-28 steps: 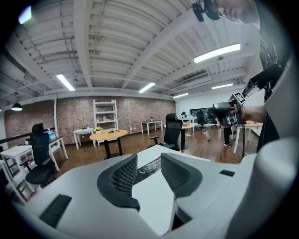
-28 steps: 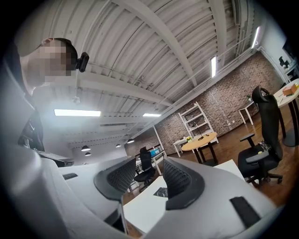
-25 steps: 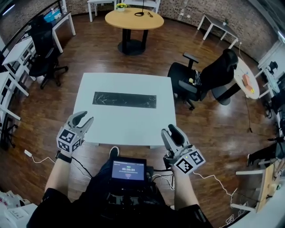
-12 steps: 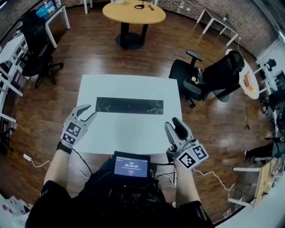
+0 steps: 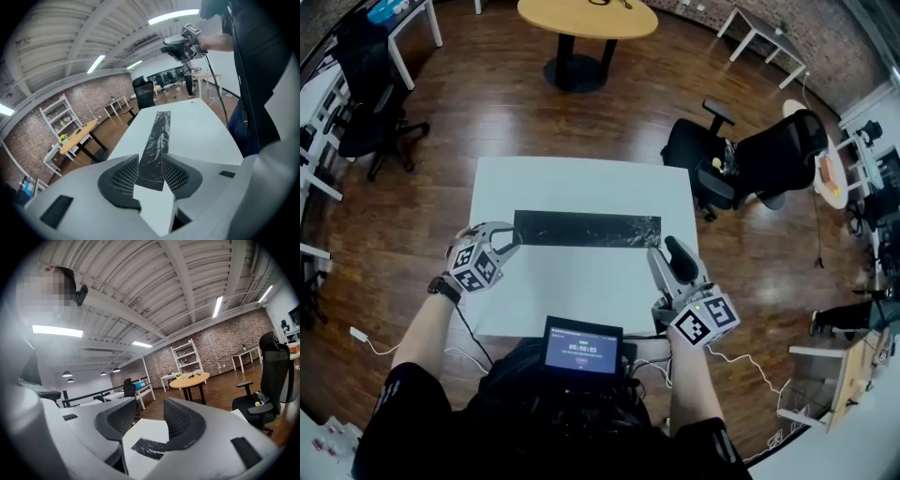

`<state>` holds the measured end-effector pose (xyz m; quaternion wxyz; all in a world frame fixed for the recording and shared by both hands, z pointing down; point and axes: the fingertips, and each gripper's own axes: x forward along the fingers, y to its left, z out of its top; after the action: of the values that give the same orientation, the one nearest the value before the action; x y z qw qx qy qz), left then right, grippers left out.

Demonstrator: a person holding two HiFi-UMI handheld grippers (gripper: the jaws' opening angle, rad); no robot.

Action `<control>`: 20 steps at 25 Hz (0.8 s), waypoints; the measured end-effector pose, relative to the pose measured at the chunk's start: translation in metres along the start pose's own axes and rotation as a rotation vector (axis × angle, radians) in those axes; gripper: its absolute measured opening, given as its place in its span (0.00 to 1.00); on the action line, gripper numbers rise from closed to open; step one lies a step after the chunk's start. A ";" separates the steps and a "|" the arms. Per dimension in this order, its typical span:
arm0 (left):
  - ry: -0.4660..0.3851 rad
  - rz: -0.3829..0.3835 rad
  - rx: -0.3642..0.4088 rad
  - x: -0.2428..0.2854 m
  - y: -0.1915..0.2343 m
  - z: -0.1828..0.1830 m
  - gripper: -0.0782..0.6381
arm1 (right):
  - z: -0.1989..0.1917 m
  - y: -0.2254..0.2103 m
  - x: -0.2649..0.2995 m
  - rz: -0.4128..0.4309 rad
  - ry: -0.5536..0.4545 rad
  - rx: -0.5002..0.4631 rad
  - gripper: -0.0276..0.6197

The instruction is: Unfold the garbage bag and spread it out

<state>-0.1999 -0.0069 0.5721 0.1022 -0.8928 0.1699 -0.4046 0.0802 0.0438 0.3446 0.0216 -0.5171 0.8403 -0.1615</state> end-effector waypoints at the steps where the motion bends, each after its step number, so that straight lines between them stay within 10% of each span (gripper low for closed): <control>1: 0.009 -0.018 0.021 0.006 -0.002 -0.005 0.32 | -0.002 0.000 0.005 -0.008 0.009 -0.004 0.36; 8: 0.116 -0.150 0.132 0.043 -0.017 -0.044 0.28 | -0.021 0.004 0.031 -0.007 0.069 0.013 0.36; 20: 0.208 -0.262 0.092 0.087 -0.030 -0.074 0.24 | -0.068 0.005 0.075 0.093 0.167 0.063 0.36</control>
<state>-0.1959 -0.0161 0.6892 0.0713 -0.8549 0.0429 -0.5121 0.0268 -0.0030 0.4176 -0.0250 -0.4612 0.8568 -0.2292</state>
